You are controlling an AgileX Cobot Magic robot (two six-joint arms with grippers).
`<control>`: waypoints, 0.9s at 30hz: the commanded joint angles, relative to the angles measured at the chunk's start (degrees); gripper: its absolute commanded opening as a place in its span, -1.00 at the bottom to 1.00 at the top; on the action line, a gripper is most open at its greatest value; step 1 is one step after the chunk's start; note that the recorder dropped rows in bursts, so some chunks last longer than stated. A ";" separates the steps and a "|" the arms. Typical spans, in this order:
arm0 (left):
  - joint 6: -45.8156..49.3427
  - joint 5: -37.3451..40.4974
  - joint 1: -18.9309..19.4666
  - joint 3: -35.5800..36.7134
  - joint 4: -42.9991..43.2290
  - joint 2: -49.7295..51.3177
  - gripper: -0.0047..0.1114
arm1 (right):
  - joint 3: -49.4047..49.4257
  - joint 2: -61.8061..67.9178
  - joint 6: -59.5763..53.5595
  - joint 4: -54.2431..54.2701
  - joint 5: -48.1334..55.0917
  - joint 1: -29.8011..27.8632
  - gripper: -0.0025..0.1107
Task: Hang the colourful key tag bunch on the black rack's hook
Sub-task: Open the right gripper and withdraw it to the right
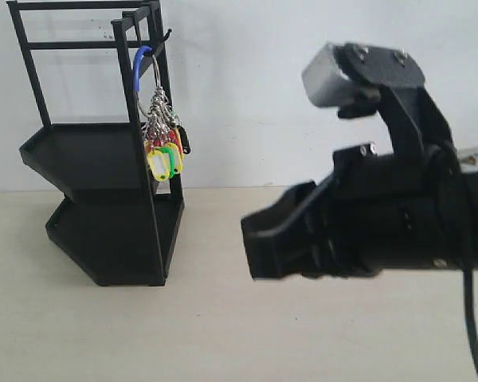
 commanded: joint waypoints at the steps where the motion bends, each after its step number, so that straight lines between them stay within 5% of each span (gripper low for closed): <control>1: 0.20 -0.45 -0.04 -0.08 0.28 -0.12 -0.84 | 5.11 -3.48 0.81 -0.64 4.96 -0.11 -0.96; 19: 0.20 -0.45 -0.04 -0.08 0.28 -0.12 -0.84 | 9.61 -3.76 0.75 -0.99 6.52 0.12 -0.96; 27: 0.20 -0.45 -0.04 -0.08 0.28 -0.12 -0.84 | 9.50 -14.66 -2.77 -4.45 -1.87 -1.71 -0.96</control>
